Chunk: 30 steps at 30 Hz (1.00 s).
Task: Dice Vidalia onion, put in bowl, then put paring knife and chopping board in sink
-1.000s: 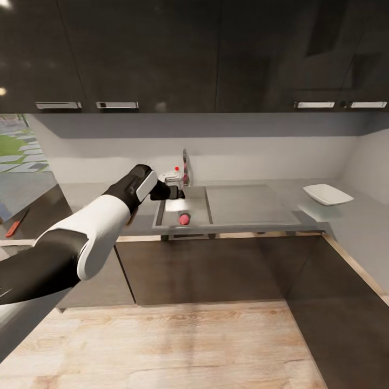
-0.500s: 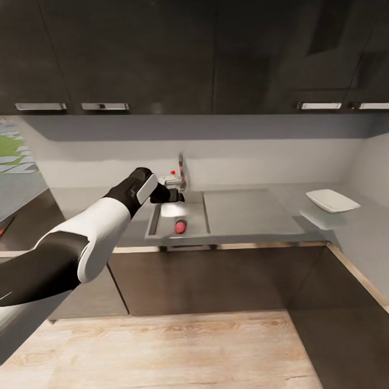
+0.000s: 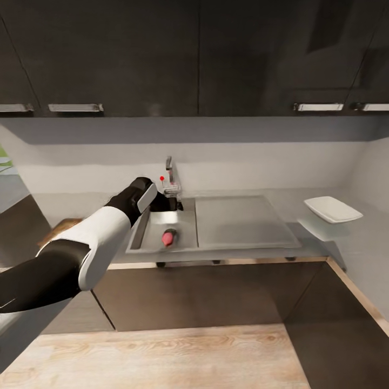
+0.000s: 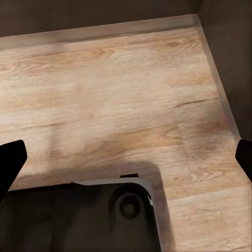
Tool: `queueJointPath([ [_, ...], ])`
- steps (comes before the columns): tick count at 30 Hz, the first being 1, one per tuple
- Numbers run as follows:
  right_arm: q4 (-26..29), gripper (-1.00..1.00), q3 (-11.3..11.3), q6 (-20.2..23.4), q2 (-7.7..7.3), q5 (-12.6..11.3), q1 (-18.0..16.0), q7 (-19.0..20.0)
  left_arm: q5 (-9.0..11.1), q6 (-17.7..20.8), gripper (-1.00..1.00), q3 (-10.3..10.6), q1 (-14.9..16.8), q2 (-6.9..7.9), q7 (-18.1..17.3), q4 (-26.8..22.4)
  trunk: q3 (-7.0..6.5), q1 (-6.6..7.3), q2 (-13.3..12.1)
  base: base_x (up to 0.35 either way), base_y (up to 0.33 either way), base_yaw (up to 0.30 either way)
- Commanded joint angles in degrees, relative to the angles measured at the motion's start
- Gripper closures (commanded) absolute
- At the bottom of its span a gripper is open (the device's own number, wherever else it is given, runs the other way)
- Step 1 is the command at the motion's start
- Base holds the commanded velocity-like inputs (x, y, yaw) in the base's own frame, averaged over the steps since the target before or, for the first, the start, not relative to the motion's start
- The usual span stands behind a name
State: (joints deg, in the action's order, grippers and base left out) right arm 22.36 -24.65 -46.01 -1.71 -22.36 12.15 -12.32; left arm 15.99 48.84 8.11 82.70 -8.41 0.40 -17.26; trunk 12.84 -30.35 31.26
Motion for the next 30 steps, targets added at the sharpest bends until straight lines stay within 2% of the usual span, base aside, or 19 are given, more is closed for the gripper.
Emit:
queueJointPath([
  [1,0.14,-1.00,-0.45,-0.02,-0.06,-0.23,0.01,-0.46,0.25,0.14,-1.00,0.42,-0.56,0.23,0.04,-0.02,0.16,-0.05,0.09,0.166,-0.024,0.000],
  [22,0.14,-1.00,-0.43,0.04,-0.13,-0.23,-0.01,-0.48,0.07,0.03,-1.00,0.51,-4.23,0.41,0.40,0.04,2.02,-0.05,0.09,0.109,-0.002,0.000],
  [30,0.14,-1.00,-0.43,0.04,-0.13,-0.24,0.01,-0.50,0.09,0.03,-1.00,0.51,-4.80,0.41,4.37,0.04,2.74,-0.05,0.09,0.118,0.000,0.000],
])
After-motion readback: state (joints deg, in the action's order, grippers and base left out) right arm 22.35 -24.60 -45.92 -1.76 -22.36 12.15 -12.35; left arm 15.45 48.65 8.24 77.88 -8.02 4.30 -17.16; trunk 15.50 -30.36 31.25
